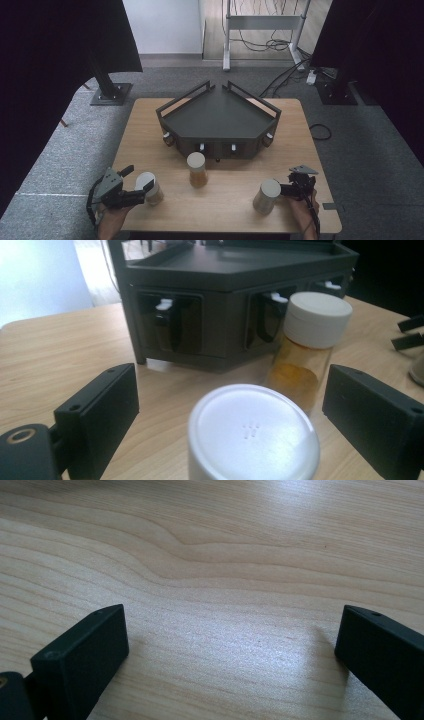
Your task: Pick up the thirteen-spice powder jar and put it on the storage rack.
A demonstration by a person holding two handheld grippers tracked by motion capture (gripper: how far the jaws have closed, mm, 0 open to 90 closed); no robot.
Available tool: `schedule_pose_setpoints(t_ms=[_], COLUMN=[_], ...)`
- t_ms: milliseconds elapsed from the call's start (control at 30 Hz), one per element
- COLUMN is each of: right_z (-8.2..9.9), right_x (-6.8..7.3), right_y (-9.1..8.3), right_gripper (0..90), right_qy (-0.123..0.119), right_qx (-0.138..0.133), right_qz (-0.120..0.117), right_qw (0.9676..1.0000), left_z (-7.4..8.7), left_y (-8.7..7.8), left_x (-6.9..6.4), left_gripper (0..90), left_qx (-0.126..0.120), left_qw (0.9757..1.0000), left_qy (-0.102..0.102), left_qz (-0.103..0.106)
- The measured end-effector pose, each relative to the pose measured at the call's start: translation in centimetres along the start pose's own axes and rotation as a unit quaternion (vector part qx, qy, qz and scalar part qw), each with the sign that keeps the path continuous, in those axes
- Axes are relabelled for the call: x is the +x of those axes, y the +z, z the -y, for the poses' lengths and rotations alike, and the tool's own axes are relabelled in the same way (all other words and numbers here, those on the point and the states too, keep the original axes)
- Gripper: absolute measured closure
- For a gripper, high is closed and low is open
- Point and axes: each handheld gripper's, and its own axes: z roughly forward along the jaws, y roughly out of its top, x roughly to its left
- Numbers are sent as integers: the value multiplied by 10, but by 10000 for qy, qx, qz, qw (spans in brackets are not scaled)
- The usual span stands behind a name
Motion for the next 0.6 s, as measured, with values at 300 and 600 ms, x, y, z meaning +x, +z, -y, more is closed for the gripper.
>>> schedule_pose_setpoints(t_ms=[300,600], right_z=[0,0], right_x=[0,0], right_y=[0,0], right_gripper=[1,1], right_qy=[-1,0], right_qx=[1,1], right_qz=[0,0], right_qw=[10000,10000], left_z=[3,5], left_y=[13,18], left_x=[-1,1], left_gripper=[78,103], left_qx=[273,451], left_qw=[9995,9985], left_qy=[154,304], left_qz=[91,104])
